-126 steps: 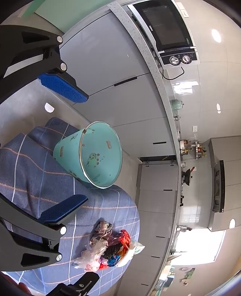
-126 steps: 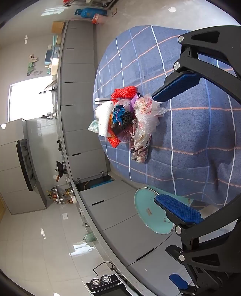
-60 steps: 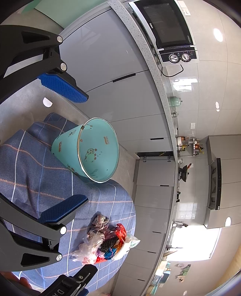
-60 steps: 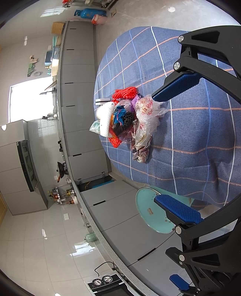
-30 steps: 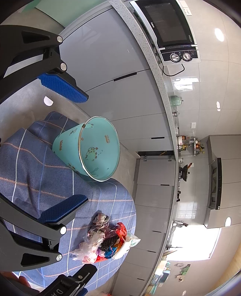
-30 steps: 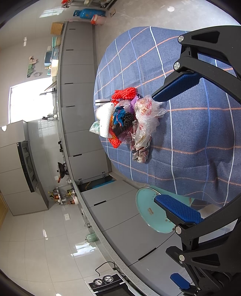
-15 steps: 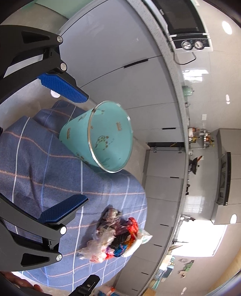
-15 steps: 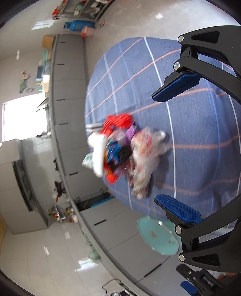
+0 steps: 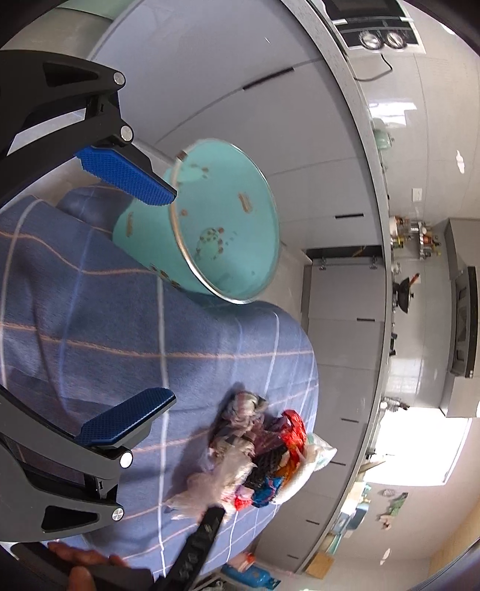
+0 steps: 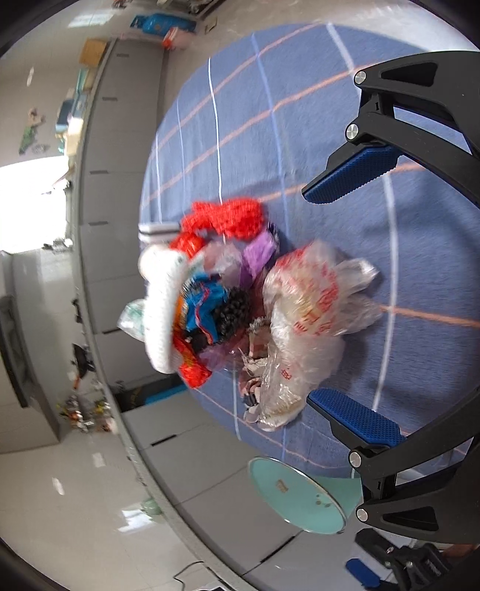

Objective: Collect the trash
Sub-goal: 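Grasp the clear plastic bag with the right tool while the left grasps the striped rag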

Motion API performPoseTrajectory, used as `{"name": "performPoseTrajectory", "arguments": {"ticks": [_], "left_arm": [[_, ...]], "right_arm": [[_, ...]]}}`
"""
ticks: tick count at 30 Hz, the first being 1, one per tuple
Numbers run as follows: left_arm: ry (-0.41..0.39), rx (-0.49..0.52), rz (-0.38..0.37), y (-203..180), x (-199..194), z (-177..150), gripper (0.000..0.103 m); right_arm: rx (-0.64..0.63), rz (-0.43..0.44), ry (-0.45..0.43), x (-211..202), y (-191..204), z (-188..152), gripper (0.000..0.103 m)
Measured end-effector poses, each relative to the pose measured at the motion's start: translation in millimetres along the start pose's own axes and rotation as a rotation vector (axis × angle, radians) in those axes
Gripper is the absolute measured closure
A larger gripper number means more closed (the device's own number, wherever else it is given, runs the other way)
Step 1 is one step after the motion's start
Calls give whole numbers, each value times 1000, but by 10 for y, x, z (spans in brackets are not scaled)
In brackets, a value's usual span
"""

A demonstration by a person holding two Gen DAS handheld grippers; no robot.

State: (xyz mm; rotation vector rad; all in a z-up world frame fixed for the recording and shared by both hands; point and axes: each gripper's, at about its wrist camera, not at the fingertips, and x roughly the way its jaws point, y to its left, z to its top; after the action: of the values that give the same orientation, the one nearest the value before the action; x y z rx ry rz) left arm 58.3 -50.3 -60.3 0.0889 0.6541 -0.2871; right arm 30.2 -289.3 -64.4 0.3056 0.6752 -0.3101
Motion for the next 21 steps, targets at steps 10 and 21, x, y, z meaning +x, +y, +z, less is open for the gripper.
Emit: {"name": "performPoseTrajectory", "arguments": {"ticks": [10, 21], "left_arm": [[-23, 68, -68, -393, 345, 490, 7], [71, 133, -118, -1045, 1052, 740, 13]], "right_arm": [[13, 113, 41, 114, -124, 29, 54], [93, 33, -112, -217, -382, 283, 54]]}}
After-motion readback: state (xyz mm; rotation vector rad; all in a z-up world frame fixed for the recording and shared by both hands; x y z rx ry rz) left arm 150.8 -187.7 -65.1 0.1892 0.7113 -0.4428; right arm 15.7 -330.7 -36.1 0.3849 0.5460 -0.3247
